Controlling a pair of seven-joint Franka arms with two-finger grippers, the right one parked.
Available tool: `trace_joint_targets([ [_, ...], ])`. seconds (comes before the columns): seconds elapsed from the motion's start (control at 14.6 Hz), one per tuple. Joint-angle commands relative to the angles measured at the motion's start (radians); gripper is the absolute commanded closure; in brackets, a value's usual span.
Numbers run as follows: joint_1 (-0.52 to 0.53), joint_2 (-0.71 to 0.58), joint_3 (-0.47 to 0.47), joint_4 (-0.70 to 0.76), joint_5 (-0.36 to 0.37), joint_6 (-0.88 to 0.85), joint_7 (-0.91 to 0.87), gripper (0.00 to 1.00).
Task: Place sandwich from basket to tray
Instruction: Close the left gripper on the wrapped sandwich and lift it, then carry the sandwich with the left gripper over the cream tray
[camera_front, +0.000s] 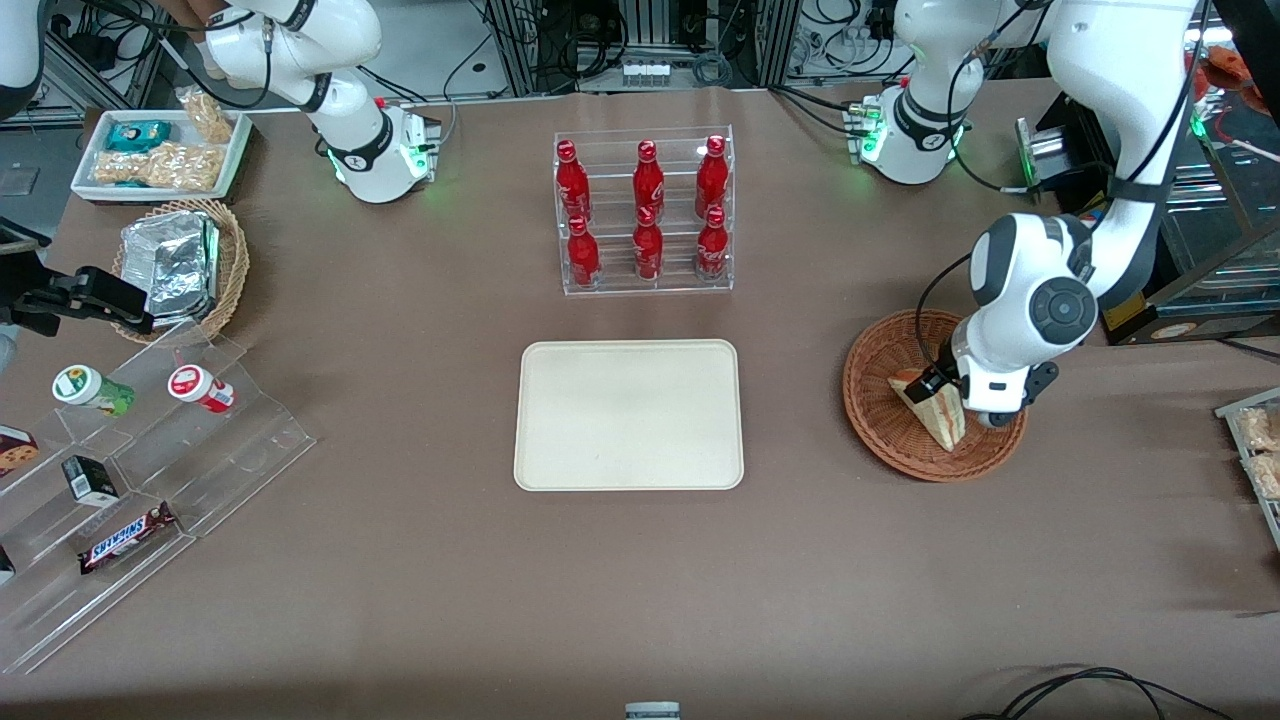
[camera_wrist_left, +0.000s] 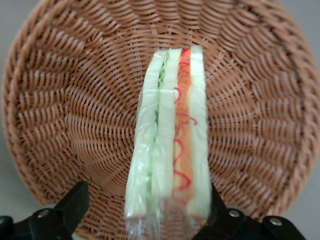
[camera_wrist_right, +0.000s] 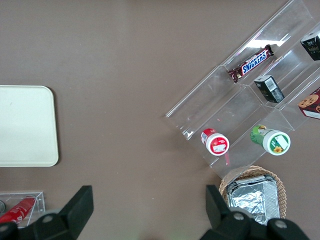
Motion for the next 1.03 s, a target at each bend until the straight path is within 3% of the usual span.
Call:
trace_joint_targets([
  [0.0,0.010,0.026,-0.003,0.008,0.004,0.027,-0.016,0.07],
  [0.07,0.010,0.026,-0.003,0.013,0.004,0.021,-0.016,0.47],
  [0.14,0.010,0.024,-0.003,0.016,0.002,0.017,-0.018,0.77],
  [0.21,0.020,0.024,-0.005,0.034,0.004,0.014,-0.019,0.88],
  [0.48,0.010,-0.003,-0.011,0.059,0.007,0.008,-0.026,0.95],
  [0.62,-0.029,-0.015,-0.013,0.129,0.008,-0.079,-0.026,0.96],
  [0.75,-0.101,-0.006,-0.013,0.259,0.008,-0.220,-0.026,0.96],
  [0.96,-0.260,0.063,-0.013,0.419,0.004,-0.276,-0.055,0.96],
])
